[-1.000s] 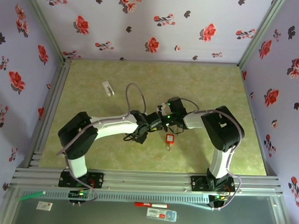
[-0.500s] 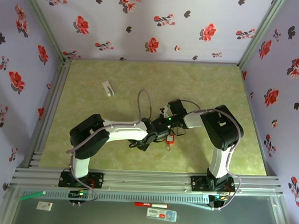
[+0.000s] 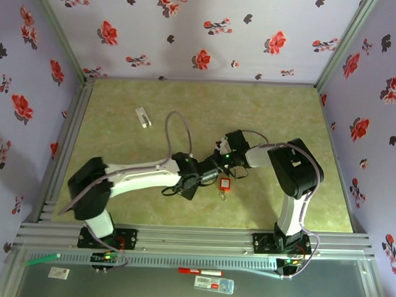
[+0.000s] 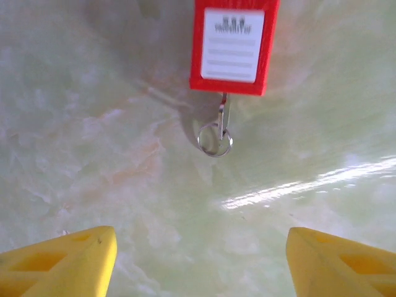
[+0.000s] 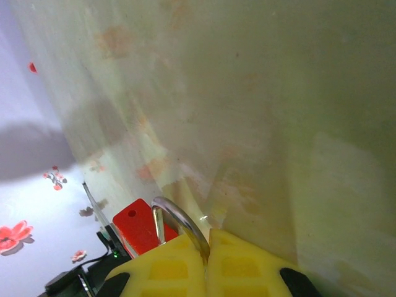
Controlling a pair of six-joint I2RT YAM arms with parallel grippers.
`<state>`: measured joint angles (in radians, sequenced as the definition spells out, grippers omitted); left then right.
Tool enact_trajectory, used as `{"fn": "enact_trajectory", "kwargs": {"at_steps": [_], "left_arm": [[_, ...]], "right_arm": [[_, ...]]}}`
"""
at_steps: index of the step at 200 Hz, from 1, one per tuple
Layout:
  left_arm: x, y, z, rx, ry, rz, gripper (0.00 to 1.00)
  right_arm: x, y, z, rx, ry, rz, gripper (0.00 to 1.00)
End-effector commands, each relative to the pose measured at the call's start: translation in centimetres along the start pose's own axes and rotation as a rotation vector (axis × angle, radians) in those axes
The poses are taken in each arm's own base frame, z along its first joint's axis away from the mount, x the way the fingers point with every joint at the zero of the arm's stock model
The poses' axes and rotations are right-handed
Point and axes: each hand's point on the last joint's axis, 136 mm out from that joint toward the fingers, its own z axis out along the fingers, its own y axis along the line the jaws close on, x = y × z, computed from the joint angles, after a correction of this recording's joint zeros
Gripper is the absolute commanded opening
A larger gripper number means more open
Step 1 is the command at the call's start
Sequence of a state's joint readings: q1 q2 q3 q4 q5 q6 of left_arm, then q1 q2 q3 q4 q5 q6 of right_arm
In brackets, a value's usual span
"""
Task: Unlock with the key
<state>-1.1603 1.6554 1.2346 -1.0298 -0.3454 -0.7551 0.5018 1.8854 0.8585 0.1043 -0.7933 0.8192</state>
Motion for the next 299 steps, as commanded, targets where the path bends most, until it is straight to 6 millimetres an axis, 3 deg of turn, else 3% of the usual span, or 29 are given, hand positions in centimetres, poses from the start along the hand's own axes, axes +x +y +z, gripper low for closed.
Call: {"fn": "enact_trajectory", "kwargs": {"at_steps": [1, 34, 50, 62, 84, 103, 123, 150, 195, 222, 255, 275, 299], "left_arm": [[-1.6, 2.4, -4.1, 0.084, -0.088, -0.189, 0.75], [-3.1, 6.0, -7.5, 0.179, -0.18, -0.361, 0.79], [-3.7, 6.6, -8.1, 0.206, -0.21, -0.38, 0.8], [-3.9, 6.3, -7.7, 0.23, -0.205, -0.38, 0.79], [-3.9, 3.9, -5.5, 0.325, -0.184, -0.375, 0.8], [-3.5, 3.3, -3.3, 0.388, -0.155, -0.451, 0.79], [-3.9, 3.7, -3.2, 0.423, -0.187, -0.521, 0.8], [-5.0, 5.3, -4.7, 0.438, -0.247, -0.563, 0.81], [-6.2, 9.4, -8.4, 0.398, -0.355, -0.594, 0.89], [-6.9, 13.0, -11.2, 0.381, -0.478, -0.632, 0.96], [-7.4, 19.2, -14.9, 0.269, -0.712, -0.652, 1.0], [-7.1, 23.2, -16.4, 0.172, -0.85, -0.688, 1.0], [-6.0, 27.6, -15.7, 0.035, -0.906, -0.749, 1.0]], "right_arm": [[0.5, -1.6, -0.1, 0.085, 0.012, -0.007, 0.0], [0.6, -1.8, -0.2, 0.098, 0.016, -0.009, 0.0], [0.5, -1.8, -0.3, 0.105, 0.012, -0.015, 0.0], [0.6, -1.8, -0.4, 0.109, 0.01, -0.016, 0.0], [0.6, -1.7, -0.5, 0.111, 0.008, -0.018, 0.0], [0.7, -1.5, -0.5, 0.109, 0.017, -0.017, 0.08], [0.8, -1.2, -0.8, 0.119, 0.026, -0.03, 0.21], [1.0, -0.3, -1.7, 0.132, 0.033, -0.061, 0.36], [1.7, 0.7, -4.5, 0.197, 0.034, -0.118, 0.43], [1.0, 4.6, -8.6, 0.181, -0.061, -0.243, 0.5], [-1.0, 9.7, -17.4, 0.212, -0.349, -0.44, 0.68], [-2.5, 10.1, -23.0, 0.275, -0.543, -0.475, 0.78], [-3.5, 9.3, -28.1, 0.403, -0.733, -0.534, 0.92]]}}
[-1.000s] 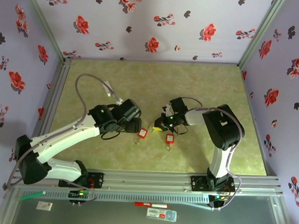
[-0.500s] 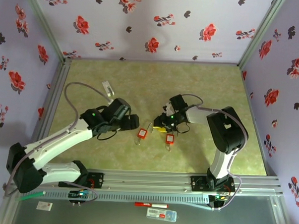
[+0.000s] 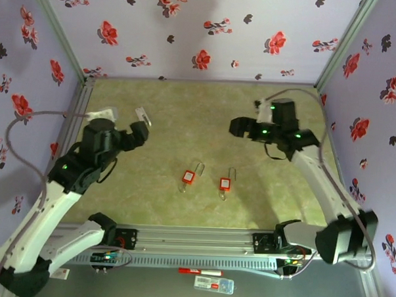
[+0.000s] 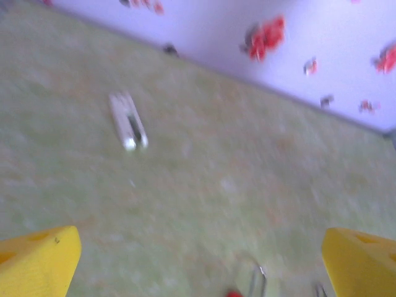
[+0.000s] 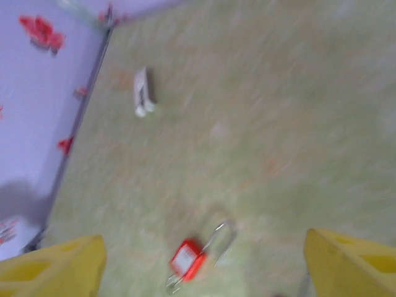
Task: Unlock with the key
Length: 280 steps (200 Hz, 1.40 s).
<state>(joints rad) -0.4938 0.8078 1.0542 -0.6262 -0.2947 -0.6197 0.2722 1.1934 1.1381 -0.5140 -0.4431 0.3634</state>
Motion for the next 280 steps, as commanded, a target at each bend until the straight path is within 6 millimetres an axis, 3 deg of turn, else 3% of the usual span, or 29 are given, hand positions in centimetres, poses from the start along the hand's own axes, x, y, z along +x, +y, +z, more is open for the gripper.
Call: {"fn": "enact_trajectory", "kwargs": {"at_steps": [1, 15, 41, 56, 78, 107, 130, 136, 167, 190, 199, 223, 241, 280], "left_arm": [[-2.6, 3.6, 0.3, -0.122, -0.137, 0.075, 1.0], [-2.7, 6.2, 1.4, -0.191, -0.153, 0.098, 1.0], [-2.0, 11.2, 3.5, -0.312, -0.182, 0.101, 1.0], [-0.9, 14.0, 5.0, -0.363, -0.177, 0.095, 1.0], [0.4, 15.6, 8.0, -0.346, -0.227, 0.175, 1.0], [3.5, 17.8, 11.6, -0.351, -0.25, 0.247, 1.0], [4.8, 18.4, 13.7, -0.322, -0.278, 0.289, 1.0], [6.0, 18.8, 14.0, -0.314, -0.273, 0.29, 1.0], [7.7, 17.8, 16.8, -0.196, -0.252, 0.33, 1.0], [9.5, 17.9, 18.4, -0.158, -0.167, 0.349, 1.0], [8.3, 17.1, 18.8, -0.13, -0.198, 0.361, 1.0], [8.5, 17.0, 19.4, -0.11, -0.158, 0.357, 1.0], [8.6, 17.0, 19.8, -0.11, -0.126, 0.353, 1.0], [8.6, 17.1, 19.9, -0.112, -0.124, 0.353, 1.0]], "right_arm": [[-0.8, -4.4, -2.2, 0.225, -0.073, -0.094, 0.92], [-2.2, -6.3, -3.7, 0.339, -0.151, -0.135, 0.99], [-5.5, -10.1, -7.0, 0.499, -0.372, -0.118, 0.99], [-6.4, -12.6, -8.6, 0.594, -0.508, -0.102, 0.99], [-5.5, -15.9, -9.7, 0.721, -0.611, -0.124, 0.99], [-1.9, -22.5, -11.6, 1.048, -0.658, 0.0, 0.99], [0.0, -24.3, -9.1, 1.025, -0.632, -0.08, 0.99], [0.5, -24.7, -8.9, 1.027, -0.646, -0.076, 0.99], [1.8, -25.3, -6.9, 0.935, -0.732, -0.066, 0.99], [3.0, -26.0, -3.0, 0.848, -0.668, -0.097, 0.99], [3.1, -26.2, -2.1, 0.859, -0.678, -0.128, 0.99], [3.3, -26.5, 1.1, 0.841, -0.56, -0.176, 0.99], [3.1, -28.2, 0.5, 0.897, -0.581, -0.121, 0.99], [3.1, -28.2, 0.4, 0.889, -0.567, -0.097, 0.99]]}}
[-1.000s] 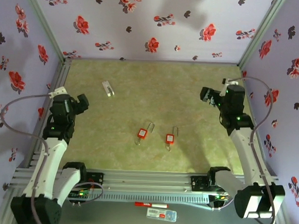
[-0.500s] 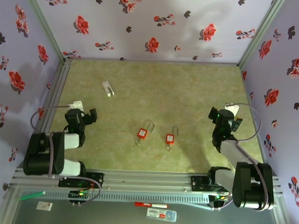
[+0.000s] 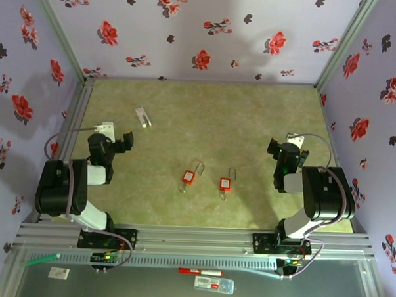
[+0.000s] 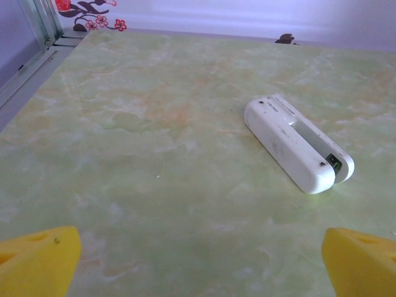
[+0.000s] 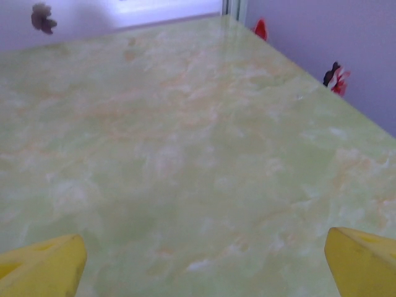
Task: Unlock with the key
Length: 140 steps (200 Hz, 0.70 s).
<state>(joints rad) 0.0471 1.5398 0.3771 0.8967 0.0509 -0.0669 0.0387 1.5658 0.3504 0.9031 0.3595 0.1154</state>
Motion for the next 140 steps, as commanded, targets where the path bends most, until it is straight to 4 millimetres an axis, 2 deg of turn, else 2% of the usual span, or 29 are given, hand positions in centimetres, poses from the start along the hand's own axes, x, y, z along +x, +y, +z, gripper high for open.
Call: {"fn": "enact_trajectory", "kwargs": {"at_steps": [1, 140], "left_arm": [[-0.33, 0.07, 0.18, 0.009, -0.002, 0.025, 1.0], [-0.3, 0.07, 0.13, 0.009, -0.003, 0.025, 1.0]], "right_arm": [[-1.33, -0.07, 0.03, 0.007, -0.029, 0.031, 0.99], [-1.45, 0.1, 0.0, -0.001, -0.046, 0.028, 0.99]]}}
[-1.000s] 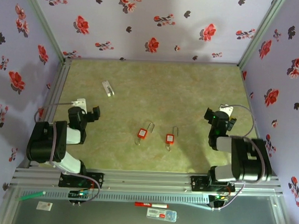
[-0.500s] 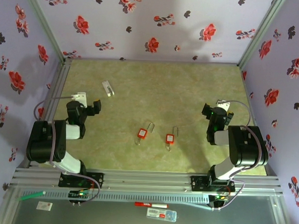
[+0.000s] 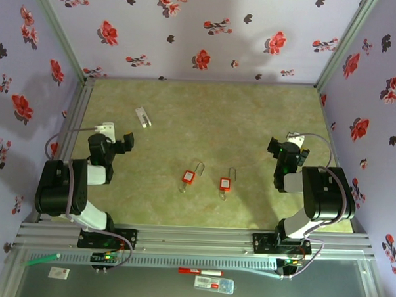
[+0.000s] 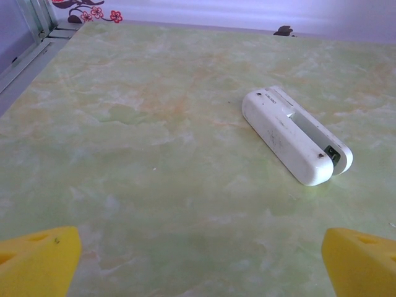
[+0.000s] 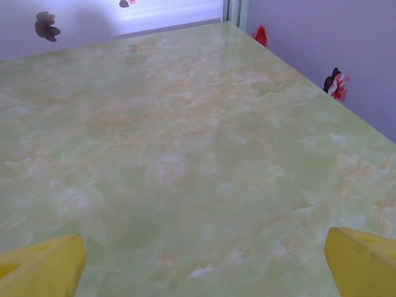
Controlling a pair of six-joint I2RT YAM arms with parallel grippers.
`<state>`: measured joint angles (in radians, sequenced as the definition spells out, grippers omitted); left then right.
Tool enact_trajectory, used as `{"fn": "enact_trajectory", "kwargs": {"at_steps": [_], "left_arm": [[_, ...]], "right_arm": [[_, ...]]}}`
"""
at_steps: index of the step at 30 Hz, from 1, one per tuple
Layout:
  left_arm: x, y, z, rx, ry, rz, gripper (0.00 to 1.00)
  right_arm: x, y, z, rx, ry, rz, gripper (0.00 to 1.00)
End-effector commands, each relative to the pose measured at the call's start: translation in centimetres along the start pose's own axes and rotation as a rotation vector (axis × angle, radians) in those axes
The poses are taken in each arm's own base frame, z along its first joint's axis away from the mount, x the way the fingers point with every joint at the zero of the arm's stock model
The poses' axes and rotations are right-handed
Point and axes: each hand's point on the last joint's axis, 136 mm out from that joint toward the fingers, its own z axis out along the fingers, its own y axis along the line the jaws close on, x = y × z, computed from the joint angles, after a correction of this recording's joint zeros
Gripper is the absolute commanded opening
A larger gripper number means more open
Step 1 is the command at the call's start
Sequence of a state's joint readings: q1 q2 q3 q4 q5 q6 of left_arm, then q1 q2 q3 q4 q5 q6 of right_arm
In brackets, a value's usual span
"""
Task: Unlock with the key
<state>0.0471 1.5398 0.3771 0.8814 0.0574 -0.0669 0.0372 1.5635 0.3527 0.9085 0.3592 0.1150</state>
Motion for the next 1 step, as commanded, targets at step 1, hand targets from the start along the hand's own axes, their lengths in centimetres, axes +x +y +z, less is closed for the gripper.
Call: {"fn": "enact_trajectory", "kwargs": {"at_steps": [1], "left_arm": [[-0.7, 0.16, 0.12, 0.003, -0.02, 0.026, 1.0]], "right_arm": [[-1.15, 0.12, 0.01, -0.001, -0.036, 0.025, 0.99]]}}
